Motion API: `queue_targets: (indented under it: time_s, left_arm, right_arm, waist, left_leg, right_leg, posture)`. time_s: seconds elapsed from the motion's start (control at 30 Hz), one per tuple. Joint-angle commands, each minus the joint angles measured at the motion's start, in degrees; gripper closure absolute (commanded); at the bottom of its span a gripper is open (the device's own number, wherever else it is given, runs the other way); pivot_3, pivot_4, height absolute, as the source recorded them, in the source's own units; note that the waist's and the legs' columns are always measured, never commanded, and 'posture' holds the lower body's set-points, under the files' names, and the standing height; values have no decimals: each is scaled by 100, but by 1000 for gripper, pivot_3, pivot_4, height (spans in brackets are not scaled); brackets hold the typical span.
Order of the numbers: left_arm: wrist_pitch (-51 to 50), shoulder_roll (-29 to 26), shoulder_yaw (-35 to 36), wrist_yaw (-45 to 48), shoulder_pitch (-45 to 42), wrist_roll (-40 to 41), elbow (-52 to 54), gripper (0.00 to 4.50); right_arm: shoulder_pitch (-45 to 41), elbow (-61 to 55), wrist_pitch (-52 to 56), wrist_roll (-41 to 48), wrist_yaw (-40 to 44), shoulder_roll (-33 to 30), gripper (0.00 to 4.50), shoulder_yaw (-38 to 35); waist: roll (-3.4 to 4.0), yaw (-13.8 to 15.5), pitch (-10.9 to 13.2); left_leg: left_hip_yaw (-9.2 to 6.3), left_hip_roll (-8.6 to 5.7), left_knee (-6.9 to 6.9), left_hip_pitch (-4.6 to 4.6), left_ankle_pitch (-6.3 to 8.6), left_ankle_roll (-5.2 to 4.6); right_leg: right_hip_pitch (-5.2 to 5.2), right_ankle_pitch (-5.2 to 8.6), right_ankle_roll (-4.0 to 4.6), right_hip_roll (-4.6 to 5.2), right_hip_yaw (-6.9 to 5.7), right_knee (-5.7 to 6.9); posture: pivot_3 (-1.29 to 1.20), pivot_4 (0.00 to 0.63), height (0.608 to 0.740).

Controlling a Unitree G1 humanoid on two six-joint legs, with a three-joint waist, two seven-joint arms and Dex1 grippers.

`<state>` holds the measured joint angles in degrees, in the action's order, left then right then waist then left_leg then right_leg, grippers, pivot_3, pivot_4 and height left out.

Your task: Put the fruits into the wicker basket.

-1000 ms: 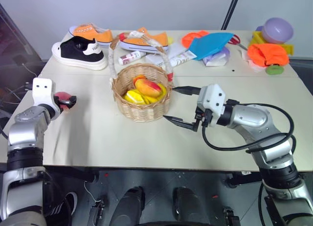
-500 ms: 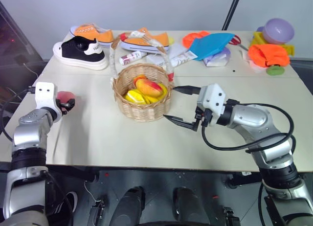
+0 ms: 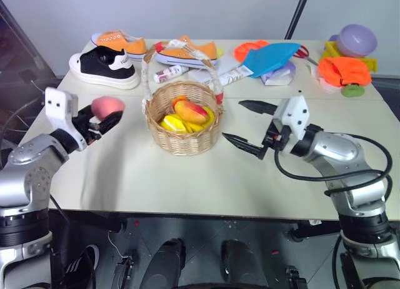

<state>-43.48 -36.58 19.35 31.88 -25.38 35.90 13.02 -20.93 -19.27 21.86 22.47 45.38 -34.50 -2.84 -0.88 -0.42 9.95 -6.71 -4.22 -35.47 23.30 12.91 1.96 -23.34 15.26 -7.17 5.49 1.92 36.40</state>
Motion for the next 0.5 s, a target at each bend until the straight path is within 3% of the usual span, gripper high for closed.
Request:
queue_targets:
  time_s: [0.03, 0.17, 0.27, 0.33, 0.37, 0.5]
  left_arm:
    - [-560, 478, -429, -261, -484, 546, 393, 1478]
    - [-15, 1367, -1059, -960, -951, -216, -143, 1478]
    - [346, 1563, -1215, -1175, -1103, -641, -468, 1478]
    - [604, 1568, -1322, -1191, -1154, -876, -606, 458]
    - [679, 1564, -1345, -1168, -1160, -929, -638, 160]
    - [664, 1607, -1159, -961, -1060, -642, -405, 34]
  right_arm:
    - [-40, 136, -371, -183, -130, 3, 0, -160]
    - [-60, -52, -279, -120, -247, 75, 0, -103]
    - [-20, -117, -267, -155, -326, 86, 0, -92]
    - [-6, -136, -244, -152, -387, 107, 0, -117]
    - [-2, -141, -237, -143, -410, 114, 0, -125]
    - [10, -115, -195, -107, -520, 177, 0, -114]
  waist:
    - [1, -15, -1]
    - [2, -51, -1]
    - [1, -68, -1]
    - [1, -57, -1]
    - [1, -45, -1]
    - [1, -20, -1]
  left_leg:
    - [1, -1, -6, -1, 0, -1]
    - [8, 1, -14, -1, 2, -4]
    - [9, 7, -17, 0, 0, -2]
    - [17, 6, -17, -1, 0, -1]
    - [17, 6, -18, 0, 0, -1]
    - [18, 6, -25, 3, 0, -1]
  right_leg:
    - [6, -1, -1, 0, 0, 1]
    - [3, -3, -6, -8, 7, 4]
    - [-4, -3, -6, -18, 11, 13]
    - [-11, -3, -6, -21, 25, 20]
    - [-11, -3, -6, -22, 25, 20]
    - [-8, -3, -6, -18, 27, 18]
  posture:
    - [0, 150, 740]
    - [0, 150, 740]
    - [0, 150, 740]
    - [0, 150, 740]
    - [0, 150, 740]
    - [0, 150, 740]
